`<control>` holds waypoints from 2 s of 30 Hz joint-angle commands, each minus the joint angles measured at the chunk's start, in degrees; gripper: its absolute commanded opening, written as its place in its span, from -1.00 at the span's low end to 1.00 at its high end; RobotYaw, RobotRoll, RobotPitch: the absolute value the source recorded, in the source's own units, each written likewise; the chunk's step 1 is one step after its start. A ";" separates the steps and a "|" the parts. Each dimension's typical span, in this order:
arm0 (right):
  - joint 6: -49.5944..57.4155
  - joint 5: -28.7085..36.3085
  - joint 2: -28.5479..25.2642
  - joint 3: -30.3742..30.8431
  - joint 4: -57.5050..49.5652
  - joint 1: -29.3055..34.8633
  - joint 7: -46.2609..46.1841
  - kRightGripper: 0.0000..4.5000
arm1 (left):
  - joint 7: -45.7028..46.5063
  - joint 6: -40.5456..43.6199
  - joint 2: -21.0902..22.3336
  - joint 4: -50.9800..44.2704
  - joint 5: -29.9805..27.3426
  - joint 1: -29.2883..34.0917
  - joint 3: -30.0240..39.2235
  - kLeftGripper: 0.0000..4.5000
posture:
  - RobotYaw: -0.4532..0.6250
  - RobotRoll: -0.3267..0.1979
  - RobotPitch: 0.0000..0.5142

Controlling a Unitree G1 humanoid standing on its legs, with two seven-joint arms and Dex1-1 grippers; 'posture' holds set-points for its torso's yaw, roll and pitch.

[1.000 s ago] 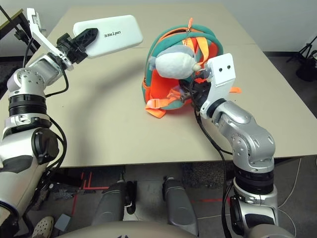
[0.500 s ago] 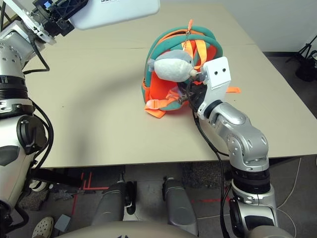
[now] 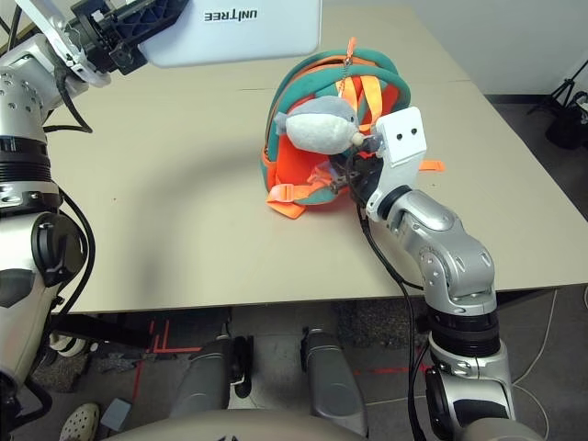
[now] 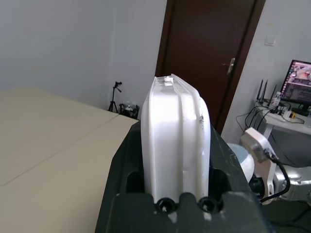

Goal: Put the pencil case into the backpack and zip it.

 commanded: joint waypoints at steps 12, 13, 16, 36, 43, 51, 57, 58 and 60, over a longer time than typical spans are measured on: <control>1.12 -0.51 0.31 1.57 1.92 0.35 0.43 -0.93 | -1.39 -2.73 -1.06 -0.01 4.43 0.98 -4.01 -0.43 | -0.59 0.25 -0.54; 1.11 -0.53 0.32 1.59 1.94 0.22 0.45 -0.93 | -1.77 -2.98 -1.05 0.07 4.78 1.07 -4.45 -0.43 | -0.59 0.25 -0.54; 1.09 -0.56 0.36 1.57 2.02 -0.01 0.46 -0.93 | -3.49 -3.62 -1.06 0.32 5.96 1.22 -6.14 -0.43 | -0.59 0.25 -0.54; 0.86 -0.81 0.34 2.37 2.90 -1.23 1.08 -0.93 | -5.64 -17.14 -8.70 14.91 16.93 -3.07 -12.74 -0.44 | -0.58 0.25 -0.52; 0.65 -1.10 0.43 2.80 3.15 -1.54 1.28 -0.93 | -3.86 -22.33 -13.27 25.18 20.25 -5.94 -12.20 -0.44 | -0.57 0.25 -0.52; 0.52 -1.09 0.71 3.16 3.09 -1.51 1.14 -0.93 | 0.71 -25.77 -18.02 32.47 22.82 -6.87 -11.19 -0.44 | -0.57 0.25 -0.53; 0.55 -1.06 0.83 3.33 2.95 -1.34 1.21 -0.93 | 5.42 -27.34 -19.08 33.62 23.37 -6.33 -9.67 -0.44 | -0.57 0.25 -0.52; 0.55 -1.07 0.82 3.35 2.97 -1.33 1.28 -0.93 | 5.56 -27.35 -18.96 33.50 23.40 -6.26 -9.48 -0.44 | -0.57 0.25 -0.52; 0.55 -1.09 0.79 3.36 2.99 -1.29 1.38 -0.93 | 5.68 -27.15 -18.59 33.08 23.25 -6.17 -9.10 -0.44 | -0.56 0.25 -0.52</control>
